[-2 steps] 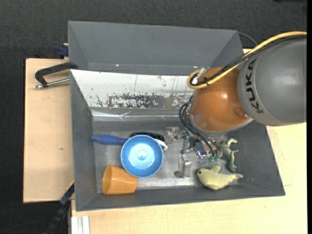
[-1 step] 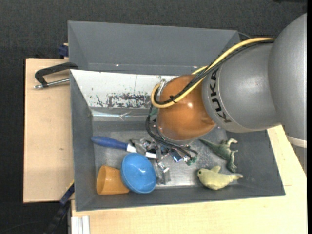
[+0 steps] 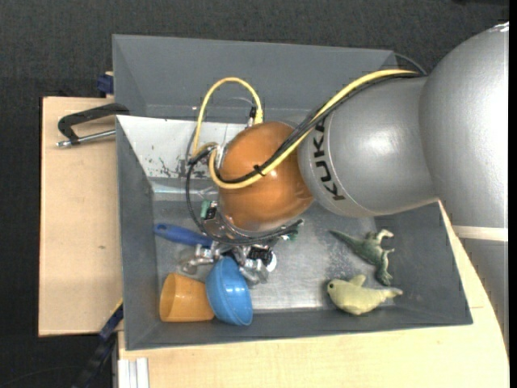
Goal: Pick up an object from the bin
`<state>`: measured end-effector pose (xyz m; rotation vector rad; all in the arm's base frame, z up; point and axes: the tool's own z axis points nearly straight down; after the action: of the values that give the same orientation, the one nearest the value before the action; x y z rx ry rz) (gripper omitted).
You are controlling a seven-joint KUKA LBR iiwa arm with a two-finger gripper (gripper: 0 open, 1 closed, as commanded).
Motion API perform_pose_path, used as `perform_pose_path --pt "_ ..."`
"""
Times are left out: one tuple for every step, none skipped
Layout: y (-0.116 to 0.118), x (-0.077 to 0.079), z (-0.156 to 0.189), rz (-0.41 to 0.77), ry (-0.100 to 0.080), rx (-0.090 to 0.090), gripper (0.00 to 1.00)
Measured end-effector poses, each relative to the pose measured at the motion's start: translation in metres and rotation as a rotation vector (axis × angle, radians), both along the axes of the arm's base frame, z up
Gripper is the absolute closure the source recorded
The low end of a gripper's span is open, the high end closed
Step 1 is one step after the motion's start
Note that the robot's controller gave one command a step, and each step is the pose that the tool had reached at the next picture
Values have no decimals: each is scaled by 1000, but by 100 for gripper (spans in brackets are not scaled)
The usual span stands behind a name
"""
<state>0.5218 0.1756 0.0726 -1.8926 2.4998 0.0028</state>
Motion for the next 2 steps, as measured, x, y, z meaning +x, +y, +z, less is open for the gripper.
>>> perform_pose_path --pt "-1 2 1 -2 -2 -2 100" --pt "-25 16 123 -1 -11 1 100"
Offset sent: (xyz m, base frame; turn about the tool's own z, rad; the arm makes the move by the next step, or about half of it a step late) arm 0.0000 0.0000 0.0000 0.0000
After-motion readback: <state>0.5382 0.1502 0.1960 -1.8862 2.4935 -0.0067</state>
